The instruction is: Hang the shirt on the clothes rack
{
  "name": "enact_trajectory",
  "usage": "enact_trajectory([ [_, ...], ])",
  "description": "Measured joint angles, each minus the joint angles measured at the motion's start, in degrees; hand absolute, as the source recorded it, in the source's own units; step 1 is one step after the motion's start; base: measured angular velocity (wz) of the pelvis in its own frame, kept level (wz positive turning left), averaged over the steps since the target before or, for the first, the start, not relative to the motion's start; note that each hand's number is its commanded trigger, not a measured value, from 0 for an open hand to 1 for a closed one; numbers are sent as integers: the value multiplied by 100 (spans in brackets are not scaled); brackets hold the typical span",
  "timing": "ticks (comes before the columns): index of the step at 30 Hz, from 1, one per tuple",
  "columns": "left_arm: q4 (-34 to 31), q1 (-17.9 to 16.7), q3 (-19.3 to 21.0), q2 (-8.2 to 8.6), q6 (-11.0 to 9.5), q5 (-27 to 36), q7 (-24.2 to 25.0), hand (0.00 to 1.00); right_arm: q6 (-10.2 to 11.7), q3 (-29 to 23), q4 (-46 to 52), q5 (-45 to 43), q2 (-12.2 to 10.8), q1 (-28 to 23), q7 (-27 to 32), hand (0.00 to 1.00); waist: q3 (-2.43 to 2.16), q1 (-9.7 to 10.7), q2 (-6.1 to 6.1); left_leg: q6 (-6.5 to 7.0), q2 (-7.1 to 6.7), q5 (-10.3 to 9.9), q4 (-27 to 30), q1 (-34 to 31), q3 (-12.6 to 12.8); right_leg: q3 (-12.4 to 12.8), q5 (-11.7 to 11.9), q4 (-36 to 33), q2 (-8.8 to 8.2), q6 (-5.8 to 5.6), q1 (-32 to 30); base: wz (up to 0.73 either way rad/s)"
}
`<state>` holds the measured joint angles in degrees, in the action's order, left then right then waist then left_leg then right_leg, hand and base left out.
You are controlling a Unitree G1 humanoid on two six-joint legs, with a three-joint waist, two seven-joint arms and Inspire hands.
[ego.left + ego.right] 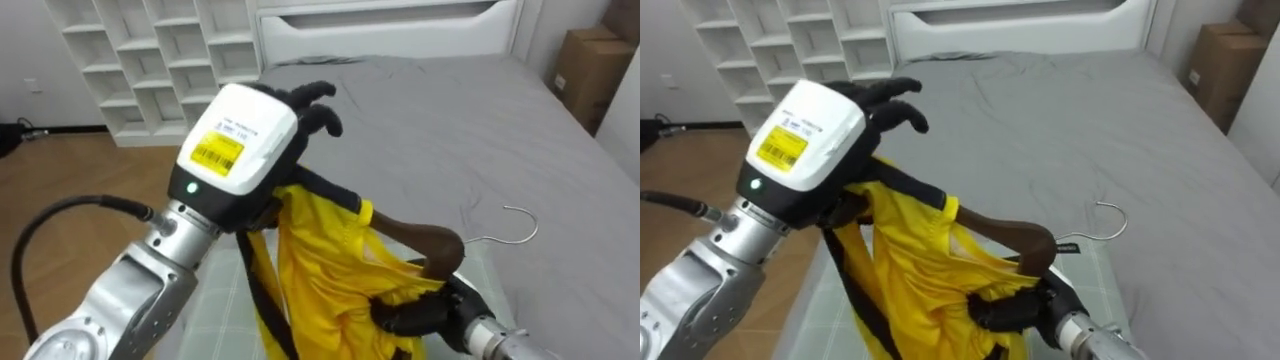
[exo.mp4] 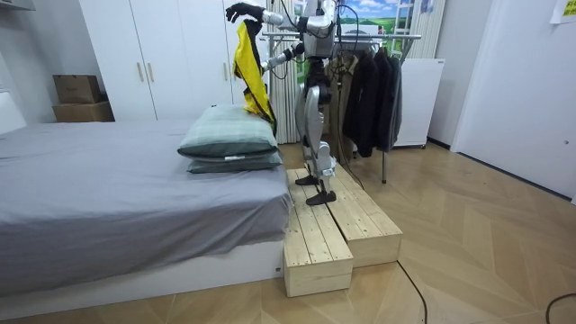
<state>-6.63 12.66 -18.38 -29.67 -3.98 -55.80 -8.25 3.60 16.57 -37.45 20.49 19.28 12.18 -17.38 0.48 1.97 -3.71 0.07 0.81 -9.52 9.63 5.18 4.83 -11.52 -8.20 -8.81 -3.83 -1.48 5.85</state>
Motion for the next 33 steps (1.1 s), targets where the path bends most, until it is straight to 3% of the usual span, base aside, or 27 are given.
enact_trajectory([
  [5,441,-121,25,1,146,15,584,0,-8,-462,14,-553,155,-499,-127,100,-30,-7,95,0,6,0,5,-89,20,34,0,-27,5,1,-107,-2],
  [8,437,-138,31,7,133,158,783,0,-8,-685,135,-753,175,-629,-216,100,-52,27,128,1,10,-1,4,-64,53,68,1,-43,6,2,-98,-5],
  [13,438,-253,240,11,72,518,913,0,4,-890,140,-779,190,-701,-271,100,-49,103,132,0,36,-1,-14,29,124,139,2,-65,31,4,-67,-8],
  [18,497,-846,420,12,46,811,967,0,-3,-949,41,-1189,192,-832,-300,100,-20,269,182,0,46,-1,-23,45,128,134,4,-5,48,11,-32,0],
  [23,731,-924,487,28,26,907,1121,0,-8,-1174,188,-1705,198,-841,-332,100,-15,256,243,0,48,-1,-46,33,173,196,8,-16,57,17,-88,-5],
  [28,962,-1117,598,167,95,1222,1224,0,-12,-1175,424,-1748,227,-852,-337,100,-40,264,305,-1,59,-1,-49,48,234,209,11,-9,65,21,-76,-2],
  [33,1363,-1696,971,310,89,1578,1475,0,-12,-1233,959,-1819,428,-978,-415,100,-46,241,355,-1,71,-1,-46,59,304,318,13,-9,83,25,-108,-8],
])
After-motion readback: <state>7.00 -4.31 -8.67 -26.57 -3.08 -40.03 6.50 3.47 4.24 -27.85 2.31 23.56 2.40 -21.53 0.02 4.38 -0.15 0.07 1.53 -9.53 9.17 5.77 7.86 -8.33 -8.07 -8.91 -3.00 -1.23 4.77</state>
